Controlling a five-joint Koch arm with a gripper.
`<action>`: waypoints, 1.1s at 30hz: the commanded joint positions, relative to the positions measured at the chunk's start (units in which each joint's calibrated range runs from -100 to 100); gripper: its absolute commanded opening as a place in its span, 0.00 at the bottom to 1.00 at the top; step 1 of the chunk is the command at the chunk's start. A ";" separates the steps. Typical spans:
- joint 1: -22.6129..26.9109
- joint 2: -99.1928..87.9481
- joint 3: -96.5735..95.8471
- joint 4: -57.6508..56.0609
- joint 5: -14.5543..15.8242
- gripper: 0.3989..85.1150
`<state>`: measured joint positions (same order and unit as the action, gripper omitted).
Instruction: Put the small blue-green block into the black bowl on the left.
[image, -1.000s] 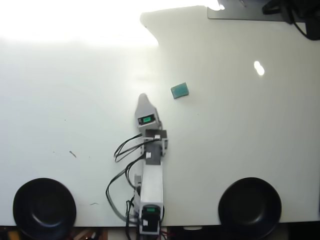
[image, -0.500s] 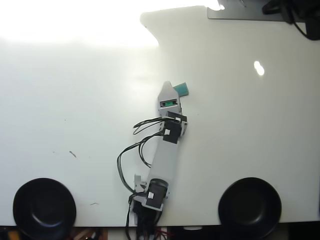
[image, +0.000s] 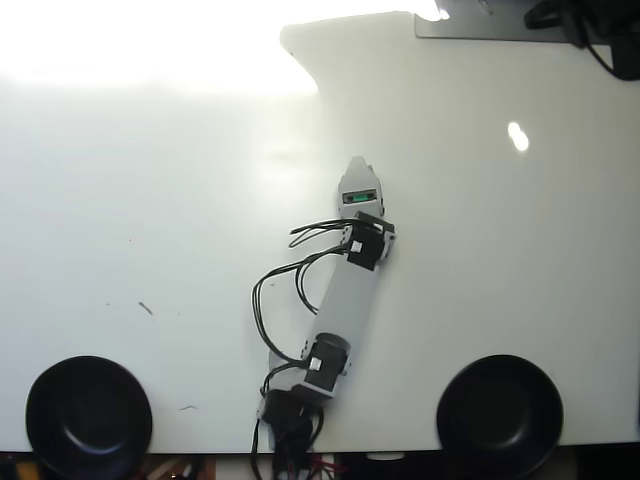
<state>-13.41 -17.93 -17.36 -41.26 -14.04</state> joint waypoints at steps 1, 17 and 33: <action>-0.15 0.09 4.88 0.12 -0.29 0.55; -0.88 6.31 8.95 -1.18 -1.66 0.41; -0.54 6.31 9.04 -0.61 -2.74 0.45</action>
<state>-14.19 -11.62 -11.63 -42.41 -16.04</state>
